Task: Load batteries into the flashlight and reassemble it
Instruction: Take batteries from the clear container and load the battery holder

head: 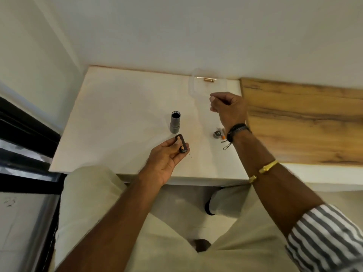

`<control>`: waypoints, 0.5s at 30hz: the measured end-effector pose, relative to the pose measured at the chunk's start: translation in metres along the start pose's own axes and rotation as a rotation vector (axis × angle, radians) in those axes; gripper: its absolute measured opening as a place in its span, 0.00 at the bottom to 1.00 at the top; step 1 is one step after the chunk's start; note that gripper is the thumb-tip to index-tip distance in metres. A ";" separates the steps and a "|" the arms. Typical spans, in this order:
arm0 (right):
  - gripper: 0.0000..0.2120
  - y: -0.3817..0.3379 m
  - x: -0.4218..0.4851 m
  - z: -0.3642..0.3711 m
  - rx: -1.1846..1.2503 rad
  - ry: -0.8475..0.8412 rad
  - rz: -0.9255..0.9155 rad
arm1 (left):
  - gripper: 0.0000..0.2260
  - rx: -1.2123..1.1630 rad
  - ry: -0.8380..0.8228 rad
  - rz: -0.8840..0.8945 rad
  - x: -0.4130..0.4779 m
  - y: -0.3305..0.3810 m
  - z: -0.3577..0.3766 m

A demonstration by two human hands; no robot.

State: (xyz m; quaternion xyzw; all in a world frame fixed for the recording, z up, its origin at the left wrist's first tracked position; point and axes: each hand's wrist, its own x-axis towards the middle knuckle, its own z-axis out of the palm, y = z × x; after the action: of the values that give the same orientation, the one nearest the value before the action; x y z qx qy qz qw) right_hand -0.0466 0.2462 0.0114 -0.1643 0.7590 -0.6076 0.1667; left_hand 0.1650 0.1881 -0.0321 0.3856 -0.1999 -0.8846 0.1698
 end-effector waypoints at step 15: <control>0.14 0.000 0.150 0.045 -0.887 -0.189 -0.129 | 0.13 0.027 0.043 0.011 0.010 0.012 -0.003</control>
State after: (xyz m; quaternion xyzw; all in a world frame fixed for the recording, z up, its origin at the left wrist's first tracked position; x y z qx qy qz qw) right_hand -0.1599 0.1389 -0.0059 -0.3213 0.9155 -0.2154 0.1106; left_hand 0.1629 0.1723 -0.0343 0.4057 -0.2104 -0.8723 0.1736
